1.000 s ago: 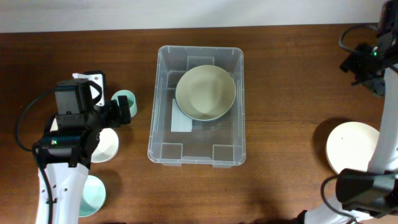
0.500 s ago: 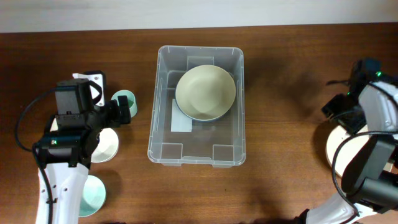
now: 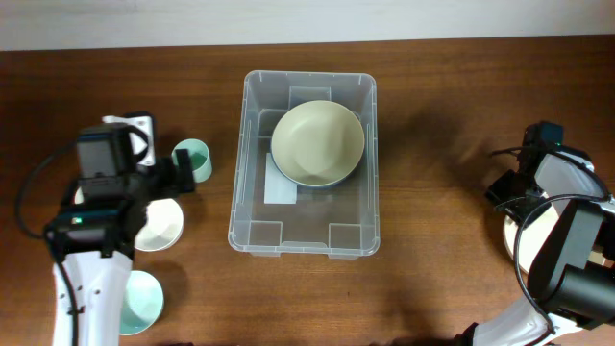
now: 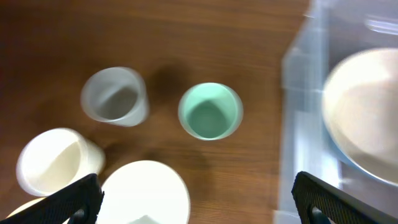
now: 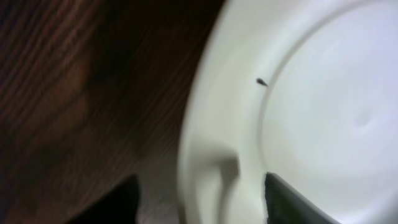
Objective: Pack container
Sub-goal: 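Move the right gripper to the second cream bowl at right, then grasp the second cream bowl rim with the right gripper and lift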
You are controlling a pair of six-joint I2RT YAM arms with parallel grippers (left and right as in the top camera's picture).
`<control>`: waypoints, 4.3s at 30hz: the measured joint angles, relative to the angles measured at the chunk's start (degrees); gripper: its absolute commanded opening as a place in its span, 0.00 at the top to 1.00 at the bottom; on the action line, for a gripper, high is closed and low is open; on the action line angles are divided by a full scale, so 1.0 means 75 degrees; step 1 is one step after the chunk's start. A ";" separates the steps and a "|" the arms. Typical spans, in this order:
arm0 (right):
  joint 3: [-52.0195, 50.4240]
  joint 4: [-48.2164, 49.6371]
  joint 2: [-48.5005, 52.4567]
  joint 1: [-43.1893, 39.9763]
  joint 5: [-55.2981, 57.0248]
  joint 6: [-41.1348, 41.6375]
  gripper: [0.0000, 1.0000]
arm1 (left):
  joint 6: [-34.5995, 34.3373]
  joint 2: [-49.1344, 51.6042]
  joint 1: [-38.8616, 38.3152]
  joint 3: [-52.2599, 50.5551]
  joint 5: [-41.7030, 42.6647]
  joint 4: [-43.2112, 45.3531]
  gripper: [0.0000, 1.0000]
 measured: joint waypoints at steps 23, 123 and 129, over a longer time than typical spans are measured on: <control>0.0265 0.0175 -0.0003 0.0035 -0.0469 -0.0737 0.96 | -0.0370 0.0079 0.2588 0.0000 0.0160 -0.0029 0.01; 0.3640 -0.1964 0.1390 0.2200 0.0743 -0.1757 0.96 | -0.0370 0.0079 0.2588 0.0000 0.0332 -0.0079 0.01; 0.4680 -0.1836 -0.0204 0.3232 0.0079 -0.3177 0.96 | -0.0370 0.0079 0.2588 0.0000 0.0332 -0.0079 0.01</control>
